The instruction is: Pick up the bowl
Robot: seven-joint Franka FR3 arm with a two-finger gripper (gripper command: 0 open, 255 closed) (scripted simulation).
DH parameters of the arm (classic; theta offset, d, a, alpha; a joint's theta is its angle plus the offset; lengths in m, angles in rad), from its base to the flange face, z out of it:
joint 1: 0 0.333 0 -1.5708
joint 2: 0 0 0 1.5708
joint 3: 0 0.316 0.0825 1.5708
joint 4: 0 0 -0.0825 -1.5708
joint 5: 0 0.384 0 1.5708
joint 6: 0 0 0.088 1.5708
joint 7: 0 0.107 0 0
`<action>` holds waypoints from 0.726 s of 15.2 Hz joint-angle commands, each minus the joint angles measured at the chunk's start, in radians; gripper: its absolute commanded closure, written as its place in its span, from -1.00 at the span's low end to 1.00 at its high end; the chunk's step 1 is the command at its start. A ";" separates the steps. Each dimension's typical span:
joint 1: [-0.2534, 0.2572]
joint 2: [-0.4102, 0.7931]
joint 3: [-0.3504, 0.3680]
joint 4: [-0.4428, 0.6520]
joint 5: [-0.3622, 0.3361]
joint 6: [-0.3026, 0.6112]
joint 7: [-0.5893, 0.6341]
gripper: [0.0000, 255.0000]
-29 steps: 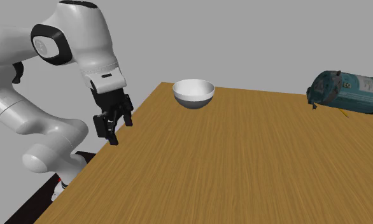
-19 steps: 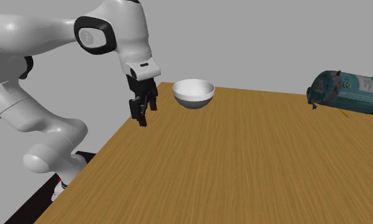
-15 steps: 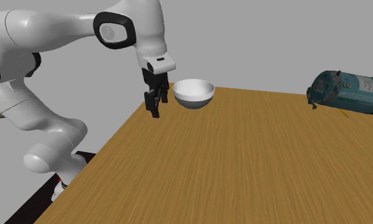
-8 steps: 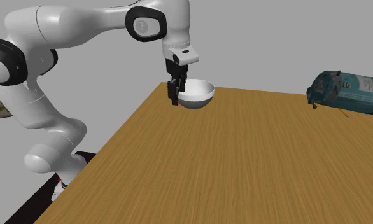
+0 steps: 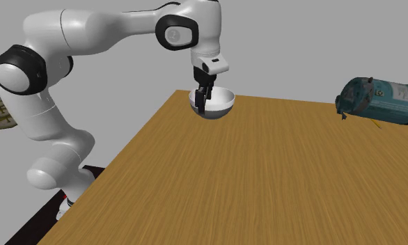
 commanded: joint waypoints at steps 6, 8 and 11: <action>0.001 -0.010 0.001 -0.060 0.003 0.050 -0.007 1.00; 0.002 -0.010 0.002 -0.060 0.003 0.050 -0.006 1.00; 0.002 -0.011 0.002 -0.061 0.003 0.050 -0.006 1.00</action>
